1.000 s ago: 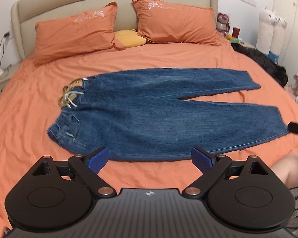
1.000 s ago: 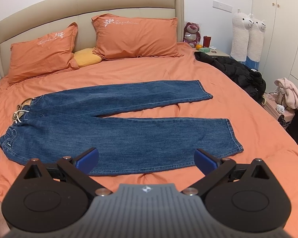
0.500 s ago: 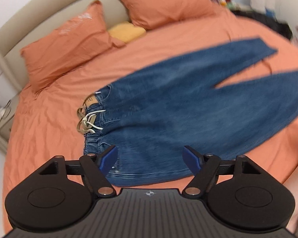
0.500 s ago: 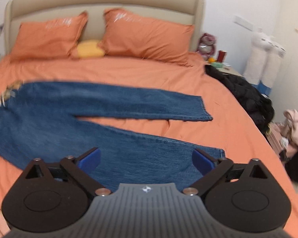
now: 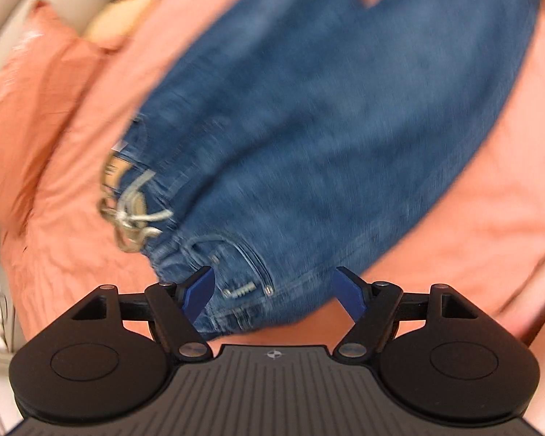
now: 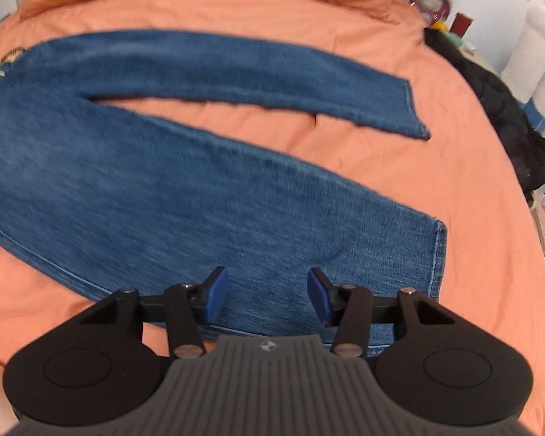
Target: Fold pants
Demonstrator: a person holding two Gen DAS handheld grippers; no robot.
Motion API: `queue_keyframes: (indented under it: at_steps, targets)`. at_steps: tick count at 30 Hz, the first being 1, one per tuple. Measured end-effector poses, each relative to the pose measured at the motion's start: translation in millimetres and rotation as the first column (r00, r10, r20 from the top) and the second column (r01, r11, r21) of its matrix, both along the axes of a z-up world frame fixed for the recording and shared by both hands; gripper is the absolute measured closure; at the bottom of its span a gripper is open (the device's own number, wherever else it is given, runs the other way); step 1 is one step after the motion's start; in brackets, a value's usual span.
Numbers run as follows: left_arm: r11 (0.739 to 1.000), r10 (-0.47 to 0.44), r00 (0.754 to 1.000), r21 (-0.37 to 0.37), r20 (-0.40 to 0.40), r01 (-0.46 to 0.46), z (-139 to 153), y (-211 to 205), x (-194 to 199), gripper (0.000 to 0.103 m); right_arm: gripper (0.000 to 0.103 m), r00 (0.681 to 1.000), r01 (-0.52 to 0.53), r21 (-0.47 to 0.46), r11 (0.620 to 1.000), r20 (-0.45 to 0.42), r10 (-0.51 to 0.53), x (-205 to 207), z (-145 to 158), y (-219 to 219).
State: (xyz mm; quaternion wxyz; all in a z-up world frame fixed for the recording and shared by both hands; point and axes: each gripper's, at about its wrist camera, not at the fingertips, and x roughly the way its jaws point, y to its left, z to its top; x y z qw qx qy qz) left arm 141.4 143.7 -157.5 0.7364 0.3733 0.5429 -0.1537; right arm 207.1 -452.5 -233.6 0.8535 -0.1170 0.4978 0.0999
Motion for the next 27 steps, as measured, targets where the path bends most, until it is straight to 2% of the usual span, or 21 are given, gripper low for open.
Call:
queue_keyframes:
  at_steps: [4, 7, 9, 13, 17, 19, 20, 21, 24, 25, 26, 27]
  targets:
    - [0.985, -0.116, 0.991, 0.124, -0.066, 0.124, -44, -9, -5, 0.016, 0.060, 0.994, -0.092, -0.060, 0.994, -0.069, 0.088, 6, -21, -3]
    - [0.964, -0.194, 0.978, 0.168, -0.081, 0.206, -66, -14, -9, 0.016, 0.059, 0.978, -0.188, -0.099, 0.977, -0.108, 0.177, 1, -34, 0]
    - [0.958, -0.210, 0.973, 0.179, -0.092, 0.224, -76, -15, -9, 0.016, 0.059, 0.969, -0.233, -0.105, 0.967, -0.113, 0.221, -2, -39, 0]
    - [0.952, -0.215, 0.973, 0.206, -0.084, 0.228, -91, -11, -7, 0.016, 0.051, 0.941, -0.324, -0.119, 0.939, -0.144, 0.306, -4, -49, 2]
    - [0.955, -0.198, 0.978, 0.214, -0.060, 0.206, -94, -7, -6, 0.017, 0.045, 0.910, -0.398, -0.134, 0.908, -0.187, 0.371, -2, -61, 3]
    - [0.958, -0.187, 0.982, 0.213, -0.039, 0.191, -93, -5, -7, 0.025, 0.044, 0.887, -0.440, -0.122, 0.890, -0.212, 0.409, -4, -65, 5]
    - [0.960, -0.176, 0.984, 0.216, -0.025, 0.177, -91, -2, -8, 0.034, 0.044, 0.881, -0.453, -0.128, 0.882, -0.214, 0.421, -6, -66, 5]
    - [0.962, -0.164, 0.986, 0.220, -0.007, 0.162, -91, -1, -9, 0.049, 0.044, 0.876, -0.463, -0.131, 0.877, -0.220, 0.429, -7, -66, 6]
    - [0.964, -0.156, 0.987, 0.222, 0.039, 0.144, -86, -1, -18, 0.081, 0.048, 0.885, -0.447, -0.145, 0.883, -0.216, 0.413, -8, -71, 5]
    - [0.964, -0.160, 0.986, 0.226, 0.057, 0.143, -87, -3, -20, 0.084, 0.061, 0.888, -0.443, -0.146, 0.885, -0.206, 0.410, -9, -71, 5]
    - [0.964, -0.158, 0.984, 0.230, 0.081, 0.135, -84, -4, -21, 0.087, 0.080, 0.891, -0.442, -0.157, 0.883, -0.192, 0.411, -11, -69, 6]
    - [0.967, -0.147, 0.983, 0.226, 0.114, 0.119, -80, -3, -22, 0.088, 0.088, 0.892, -0.442, -0.167, 0.881, -0.180, 0.414, -15, -68, 7]
